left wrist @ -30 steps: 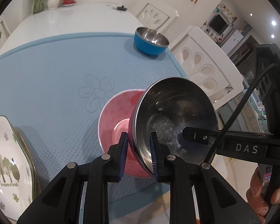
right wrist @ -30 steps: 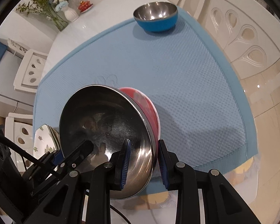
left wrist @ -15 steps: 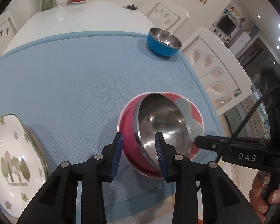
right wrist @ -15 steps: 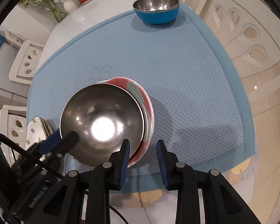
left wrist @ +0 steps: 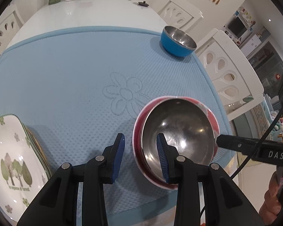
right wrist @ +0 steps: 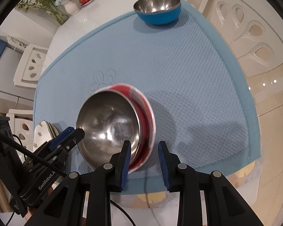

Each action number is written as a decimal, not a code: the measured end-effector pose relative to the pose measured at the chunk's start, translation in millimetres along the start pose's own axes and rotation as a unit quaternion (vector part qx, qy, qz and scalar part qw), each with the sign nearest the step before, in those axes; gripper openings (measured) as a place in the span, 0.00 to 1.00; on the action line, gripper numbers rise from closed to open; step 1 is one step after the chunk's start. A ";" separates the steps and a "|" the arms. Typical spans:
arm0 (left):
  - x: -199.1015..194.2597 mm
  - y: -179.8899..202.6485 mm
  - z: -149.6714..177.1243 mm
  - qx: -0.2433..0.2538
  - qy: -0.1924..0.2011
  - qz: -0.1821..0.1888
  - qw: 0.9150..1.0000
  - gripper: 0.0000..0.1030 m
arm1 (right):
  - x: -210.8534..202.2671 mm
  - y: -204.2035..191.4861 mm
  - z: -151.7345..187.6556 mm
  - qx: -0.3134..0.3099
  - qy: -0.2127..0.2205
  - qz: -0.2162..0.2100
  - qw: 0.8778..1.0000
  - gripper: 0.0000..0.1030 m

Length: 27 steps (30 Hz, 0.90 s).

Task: Organize plates and bowls
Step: 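Open the right gripper and move it to the blue steel bowl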

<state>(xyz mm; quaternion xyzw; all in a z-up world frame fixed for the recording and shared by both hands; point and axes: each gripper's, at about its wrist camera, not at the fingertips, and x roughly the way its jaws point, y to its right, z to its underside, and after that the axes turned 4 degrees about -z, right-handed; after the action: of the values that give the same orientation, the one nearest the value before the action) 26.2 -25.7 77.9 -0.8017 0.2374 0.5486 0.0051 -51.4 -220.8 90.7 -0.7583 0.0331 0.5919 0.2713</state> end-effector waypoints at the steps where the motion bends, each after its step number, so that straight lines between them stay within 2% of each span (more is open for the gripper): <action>1: -0.4 0.9 -2.6 0.000 0.002 0.000 1.000 0.30 | -1.9 0.2 -1.8 0.000 0.003 -0.001 1.000 0.28; 12: -6.4 11.6 -36.4 0.012 0.023 -0.001 1.000 0.30 | -33.1 22.7 -35.8 0.017 0.042 -0.009 0.999 0.28; 20: -2.5 33.6 -75.9 0.040 0.037 0.004 0.999 0.30 | -56.3 49.4 -59.4 0.054 0.079 -0.009 0.995 0.28; 25: 2.4 55.3 -108.2 0.067 0.050 0.008 0.997 0.30 | -67.5 63.6 -80.8 0.065 0.099 -0.006 0.993 0.33; 26: 4.7 59.4 -114.1 0.069 0.051 0.008 0.996 0.33 | -69.1 65.7 -86.0 0.066 0.103 -0.005 0.992 0.35; 27: 7.3 63.3 -121.6 0.071 0.053 0.008 0.996 0.33 | -70.8 68.0 -92.1 0.066 0.109 -0.004 0.992 0.41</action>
<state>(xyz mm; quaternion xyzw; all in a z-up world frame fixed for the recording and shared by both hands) 110.5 -117.3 135.9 -0.8255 0.2822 0.4867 0.0453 -16.7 -339.3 144.2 -0.7987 0.0982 0.5010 0.3184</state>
